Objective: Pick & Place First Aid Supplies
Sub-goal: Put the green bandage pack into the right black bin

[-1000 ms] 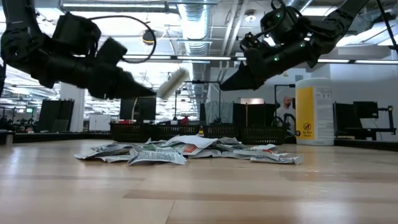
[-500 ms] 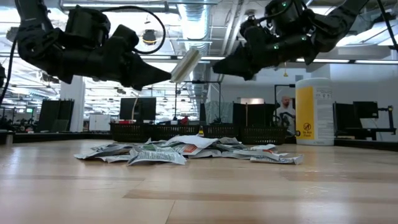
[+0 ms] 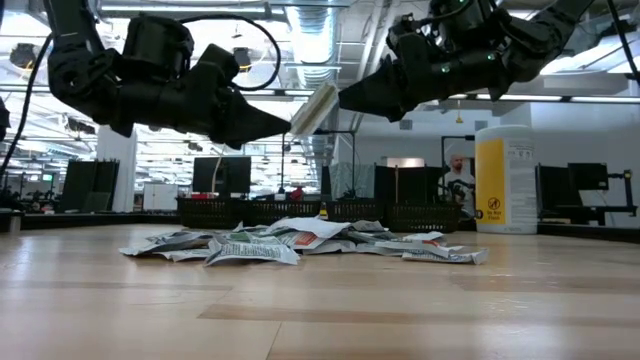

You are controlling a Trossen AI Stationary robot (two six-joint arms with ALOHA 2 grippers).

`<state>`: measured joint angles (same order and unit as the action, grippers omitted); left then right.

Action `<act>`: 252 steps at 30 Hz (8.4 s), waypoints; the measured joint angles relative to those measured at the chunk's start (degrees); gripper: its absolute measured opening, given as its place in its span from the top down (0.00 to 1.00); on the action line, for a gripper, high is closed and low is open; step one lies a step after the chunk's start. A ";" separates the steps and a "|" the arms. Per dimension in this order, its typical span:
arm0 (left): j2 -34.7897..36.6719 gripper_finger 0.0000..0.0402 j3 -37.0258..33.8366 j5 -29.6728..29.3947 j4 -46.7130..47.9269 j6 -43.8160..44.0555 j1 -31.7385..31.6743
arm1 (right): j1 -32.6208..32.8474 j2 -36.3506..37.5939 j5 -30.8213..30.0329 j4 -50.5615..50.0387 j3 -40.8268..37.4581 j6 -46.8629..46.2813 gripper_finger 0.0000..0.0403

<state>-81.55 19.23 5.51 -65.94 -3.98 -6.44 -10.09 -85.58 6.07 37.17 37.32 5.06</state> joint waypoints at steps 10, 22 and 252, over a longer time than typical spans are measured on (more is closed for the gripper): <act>-0.10 0.98 1.04 2.27 -0.11 0.21 0.00 | 0.00 0.00 0.05 0.88 0.00 -0.02 0.51; -0.09 0.98 1.04 2.07 -0.11 0.21 0.00 | 0.79 0.00 1.64 2.47 0.00 0.02 0.58; -9.32 0.98 14.49 -15.05 27.56 3.80 -2.84 | -5.70 -0.02 -26.05 -3.80 -2.25 -3.06 0.70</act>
<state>-90.86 33.71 -9.54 -38.37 -0.18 -9.28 -15.79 -85.60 -19.99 33.36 35.07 2.00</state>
